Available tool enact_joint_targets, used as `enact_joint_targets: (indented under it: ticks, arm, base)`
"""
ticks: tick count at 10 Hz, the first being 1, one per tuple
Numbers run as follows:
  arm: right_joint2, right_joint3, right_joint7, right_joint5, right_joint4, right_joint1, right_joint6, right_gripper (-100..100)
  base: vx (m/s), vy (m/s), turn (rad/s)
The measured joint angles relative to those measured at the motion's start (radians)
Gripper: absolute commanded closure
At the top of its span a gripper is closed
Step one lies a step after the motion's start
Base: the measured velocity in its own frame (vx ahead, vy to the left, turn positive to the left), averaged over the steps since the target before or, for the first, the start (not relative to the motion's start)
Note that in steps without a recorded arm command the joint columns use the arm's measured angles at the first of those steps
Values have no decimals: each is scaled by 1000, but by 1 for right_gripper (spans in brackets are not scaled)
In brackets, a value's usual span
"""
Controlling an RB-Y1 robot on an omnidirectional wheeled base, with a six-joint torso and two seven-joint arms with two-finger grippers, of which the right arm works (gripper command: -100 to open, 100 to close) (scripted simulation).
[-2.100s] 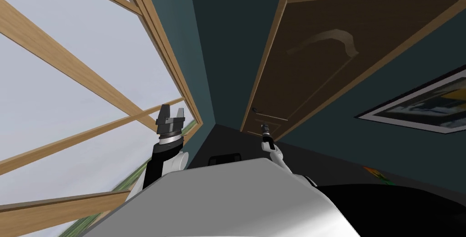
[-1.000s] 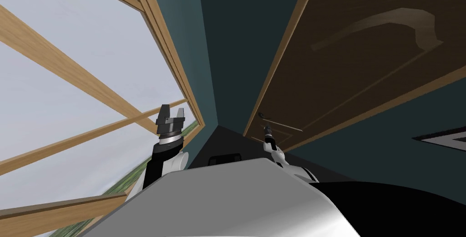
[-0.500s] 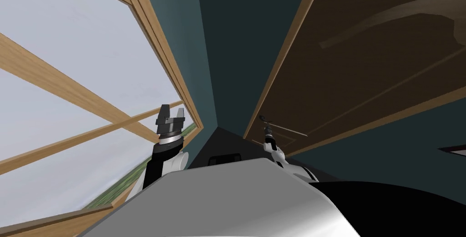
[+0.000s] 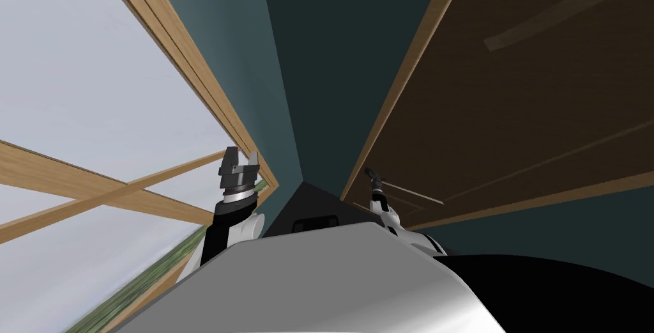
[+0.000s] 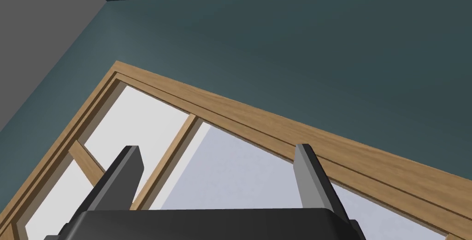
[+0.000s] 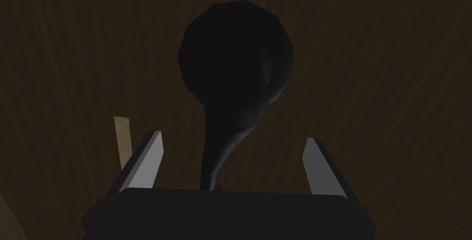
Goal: Pull the door open
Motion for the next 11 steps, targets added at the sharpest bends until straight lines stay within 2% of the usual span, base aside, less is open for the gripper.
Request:
enact_joint_targets:
  ticks: [1, 2, 7, 9, 10, 11]
  arm:
    - [0, -2, 2, -1, 3, -1, -1, -100]
    - [0, -2, 2, -1, 3, -2, -1, 100]
    - [2, -1, 1, -1, 5, 0, 1, 100]
    - [-3, 6, -6, 3, 9, -3, -3, 100]
    - [-1, 14, -12, 7, -7, 0, 0, 100]
    - [-1, 25, -17, 13, 2, -9, -3, 100]
  base:
    - [75, -47, 12]
    - [-9, 6, -4]
    - [-15, 8, -2]
    - [-178, -35, 58]
    - [-240, -31, 70]
    - [-245, -19, 76]
